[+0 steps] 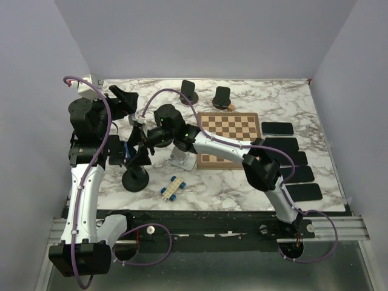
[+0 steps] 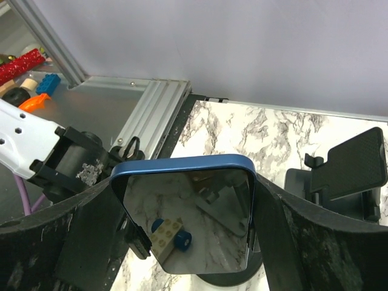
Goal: Remove the phone from the phone stand
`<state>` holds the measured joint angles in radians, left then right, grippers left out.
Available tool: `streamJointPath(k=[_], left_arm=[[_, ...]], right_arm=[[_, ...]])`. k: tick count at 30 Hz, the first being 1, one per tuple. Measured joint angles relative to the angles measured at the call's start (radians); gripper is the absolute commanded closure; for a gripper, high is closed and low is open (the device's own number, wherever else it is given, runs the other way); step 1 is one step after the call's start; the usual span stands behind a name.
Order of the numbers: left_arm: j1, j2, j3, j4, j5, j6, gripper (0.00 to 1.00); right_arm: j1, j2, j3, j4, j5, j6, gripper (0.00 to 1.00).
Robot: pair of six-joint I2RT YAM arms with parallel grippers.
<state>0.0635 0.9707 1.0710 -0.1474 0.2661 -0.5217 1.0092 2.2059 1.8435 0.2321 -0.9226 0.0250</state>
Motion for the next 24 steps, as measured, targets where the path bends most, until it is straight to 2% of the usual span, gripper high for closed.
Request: streamJointPath(k=[8,15,16,19,22,24], left_arm=[[0.000,0.000,0.000,0.000,0.002,0.000,0.09],[0.000,0.000,0.000,0.003,0.006,0.000,0.09],[0.000,0.000,0.000,0.004,0.006,0.000,0.09],[0.000,-0.001,-0.003,0.006,0.007,-0.001,0.09],[0.000,-0.010,-0.021,0.017,0.006,-0.003,0.09],[0.000,-0.018,-0.032,0.018,0.003,-0.003,0.09]], right_arm=[[-0.001,0.003,0.003,-0.001,0.001,0.008,0.15],[-0.002,0.003,0.003,0.002,0.019,0.019,0.55],[-0.001,0.002,0.000,0.006,0.026,0.026,0.58],[-0.001,-0.013,-0.036,0.044,0.060,0.053,0.83],[0.000,-0.047,-0.104,0.103,0.134,0.093,0.97],[0.000,-0.068,-0.148,0.146,0.201,0.127,0.99]])
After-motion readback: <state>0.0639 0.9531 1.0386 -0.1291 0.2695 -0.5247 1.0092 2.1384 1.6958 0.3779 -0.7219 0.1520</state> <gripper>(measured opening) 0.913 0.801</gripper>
